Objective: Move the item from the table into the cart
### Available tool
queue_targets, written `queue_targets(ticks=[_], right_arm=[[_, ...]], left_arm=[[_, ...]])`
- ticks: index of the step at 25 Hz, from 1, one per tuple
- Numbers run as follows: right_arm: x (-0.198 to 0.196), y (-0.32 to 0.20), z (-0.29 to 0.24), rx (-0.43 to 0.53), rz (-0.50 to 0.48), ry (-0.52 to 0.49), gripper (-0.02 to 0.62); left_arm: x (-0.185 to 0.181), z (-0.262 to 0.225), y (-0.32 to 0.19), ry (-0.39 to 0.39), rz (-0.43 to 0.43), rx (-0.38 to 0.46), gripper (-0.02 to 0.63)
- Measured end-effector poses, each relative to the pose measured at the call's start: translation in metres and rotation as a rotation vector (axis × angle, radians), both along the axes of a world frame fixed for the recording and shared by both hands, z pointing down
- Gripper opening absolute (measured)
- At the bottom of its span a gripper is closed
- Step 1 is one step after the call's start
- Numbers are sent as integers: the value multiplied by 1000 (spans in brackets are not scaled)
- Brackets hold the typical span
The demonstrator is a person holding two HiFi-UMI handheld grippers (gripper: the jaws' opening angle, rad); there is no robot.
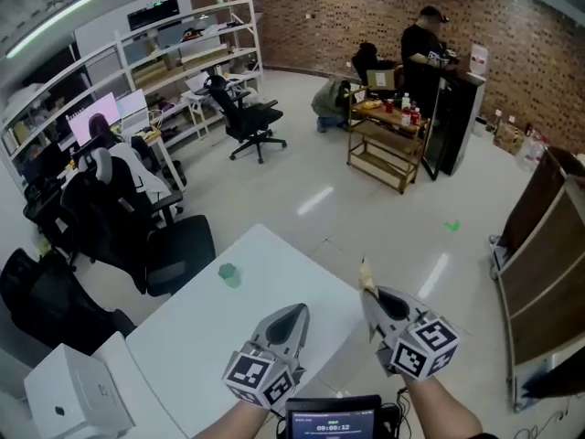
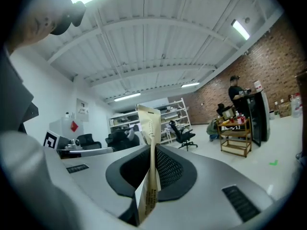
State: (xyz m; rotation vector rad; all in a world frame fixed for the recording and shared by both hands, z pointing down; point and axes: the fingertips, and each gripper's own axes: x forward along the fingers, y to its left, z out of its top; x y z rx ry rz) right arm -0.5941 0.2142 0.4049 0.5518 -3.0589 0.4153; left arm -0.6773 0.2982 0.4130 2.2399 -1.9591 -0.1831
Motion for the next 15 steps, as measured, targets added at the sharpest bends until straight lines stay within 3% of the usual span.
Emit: queue_targets(ticks=[6, 15], right_arm=[[105, -64, -17, 26, 203, -22, 5], [324, -187, -43, 101, 409, -37, 5]], left_arm=[[84, -8, -79, 12, 206, 8, 5], [287, -29, -233, 7, 427, 59, 5]])
